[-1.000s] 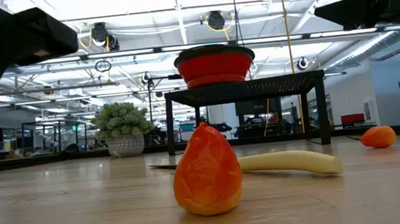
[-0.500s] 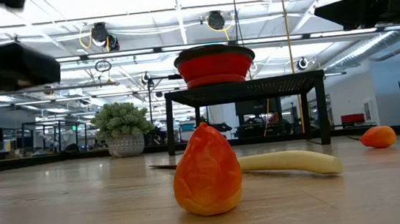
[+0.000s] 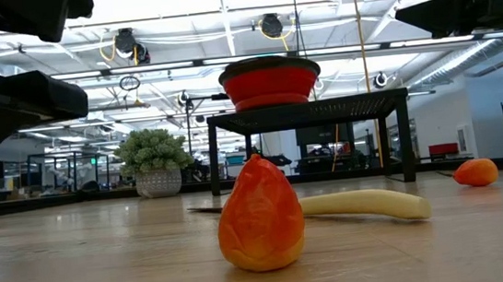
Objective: Pick & Place Fruit
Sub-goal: Put the yellow pear into the red strainer bowl on the shelf
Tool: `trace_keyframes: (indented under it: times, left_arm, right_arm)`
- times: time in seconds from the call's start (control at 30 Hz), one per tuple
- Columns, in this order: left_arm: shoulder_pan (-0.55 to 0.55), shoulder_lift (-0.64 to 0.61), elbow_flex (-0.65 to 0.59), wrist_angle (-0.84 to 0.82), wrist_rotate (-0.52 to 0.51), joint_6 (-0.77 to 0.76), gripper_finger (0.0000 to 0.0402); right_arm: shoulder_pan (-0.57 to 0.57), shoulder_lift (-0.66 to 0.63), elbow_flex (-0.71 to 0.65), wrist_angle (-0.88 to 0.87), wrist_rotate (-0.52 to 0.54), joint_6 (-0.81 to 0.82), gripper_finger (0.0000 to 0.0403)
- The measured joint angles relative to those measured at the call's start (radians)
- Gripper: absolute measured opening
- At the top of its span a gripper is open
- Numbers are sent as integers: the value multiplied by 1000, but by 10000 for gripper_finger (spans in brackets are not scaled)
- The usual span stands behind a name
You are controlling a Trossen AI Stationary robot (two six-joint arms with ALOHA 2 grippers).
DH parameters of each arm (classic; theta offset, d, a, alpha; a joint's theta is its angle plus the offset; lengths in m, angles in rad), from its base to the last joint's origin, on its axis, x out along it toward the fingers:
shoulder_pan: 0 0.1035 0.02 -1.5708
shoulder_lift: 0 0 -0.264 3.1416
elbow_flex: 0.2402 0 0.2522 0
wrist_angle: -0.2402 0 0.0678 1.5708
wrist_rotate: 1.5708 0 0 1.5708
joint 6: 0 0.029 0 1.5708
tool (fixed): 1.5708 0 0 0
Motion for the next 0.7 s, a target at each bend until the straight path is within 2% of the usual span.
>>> trace_keyframes:
  times: [0.1,0.37,0.7]
  left_arm:
    - [2,0,0,0,35,-4,175]
    - [18,0,-1,5,51,-16,116]
    - [109,0,79,-1,-30,-66,104]
  right_arm:
    - [0,0,0,0,0,0,0]
    - [0,0,0,0,0,0,0]
    - [0,0,0,0,0,0,0]
